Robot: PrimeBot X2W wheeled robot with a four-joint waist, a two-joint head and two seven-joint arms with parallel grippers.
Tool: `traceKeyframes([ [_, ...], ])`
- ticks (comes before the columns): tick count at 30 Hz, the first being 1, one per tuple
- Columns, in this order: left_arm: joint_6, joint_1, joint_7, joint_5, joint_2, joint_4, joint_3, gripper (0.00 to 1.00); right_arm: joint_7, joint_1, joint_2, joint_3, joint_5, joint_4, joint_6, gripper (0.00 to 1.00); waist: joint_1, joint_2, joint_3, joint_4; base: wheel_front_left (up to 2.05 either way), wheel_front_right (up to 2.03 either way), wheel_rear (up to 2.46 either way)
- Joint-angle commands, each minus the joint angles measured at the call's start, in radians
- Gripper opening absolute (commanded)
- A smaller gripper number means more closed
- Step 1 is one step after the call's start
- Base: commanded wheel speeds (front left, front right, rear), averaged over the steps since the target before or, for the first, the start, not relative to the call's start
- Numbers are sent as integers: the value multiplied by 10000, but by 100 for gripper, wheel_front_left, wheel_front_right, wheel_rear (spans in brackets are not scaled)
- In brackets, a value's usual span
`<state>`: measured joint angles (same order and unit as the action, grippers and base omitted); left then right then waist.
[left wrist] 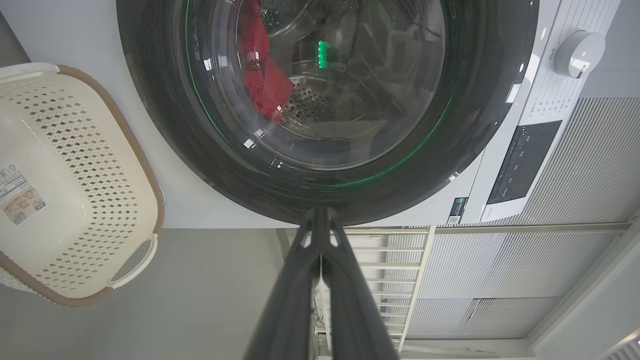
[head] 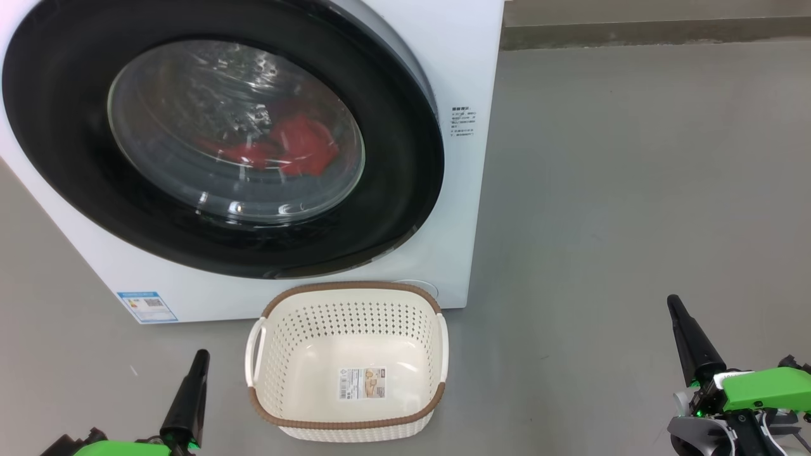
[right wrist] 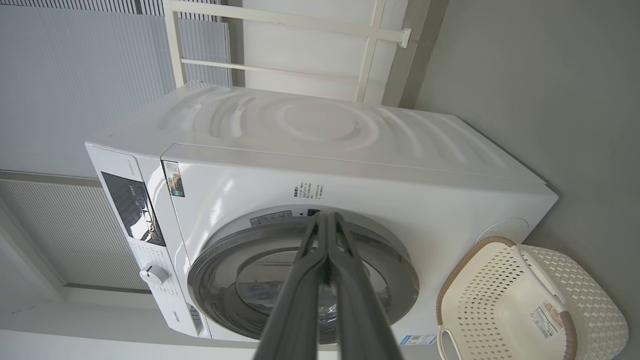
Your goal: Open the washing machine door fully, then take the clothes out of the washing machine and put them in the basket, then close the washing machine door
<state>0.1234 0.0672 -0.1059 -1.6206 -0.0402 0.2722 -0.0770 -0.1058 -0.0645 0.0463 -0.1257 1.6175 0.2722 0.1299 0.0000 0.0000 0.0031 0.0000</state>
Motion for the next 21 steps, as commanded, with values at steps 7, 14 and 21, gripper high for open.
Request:
traceKeyframes([
  [7, 73, 408, -66, 113, -114, -272, -360, 0, -45, -431, 72, 156, -59, -276, 8, 0, 0, 0, 0, 0, 0, 0, 0],
  [14, 0, 2, -14, 2, 3, 1, -7, 0, 1, 0, -8, -9, 0, 2, 0, 0, 0, 0, 0, 0, 0, 0, 0],
  [21, -2, -201, 73, 62, 74, 231, 41, 100, 77, 225, -128, 97, -27, 259, 2, 100, 4, 0, 8, 2, 0, 0, 0],
])
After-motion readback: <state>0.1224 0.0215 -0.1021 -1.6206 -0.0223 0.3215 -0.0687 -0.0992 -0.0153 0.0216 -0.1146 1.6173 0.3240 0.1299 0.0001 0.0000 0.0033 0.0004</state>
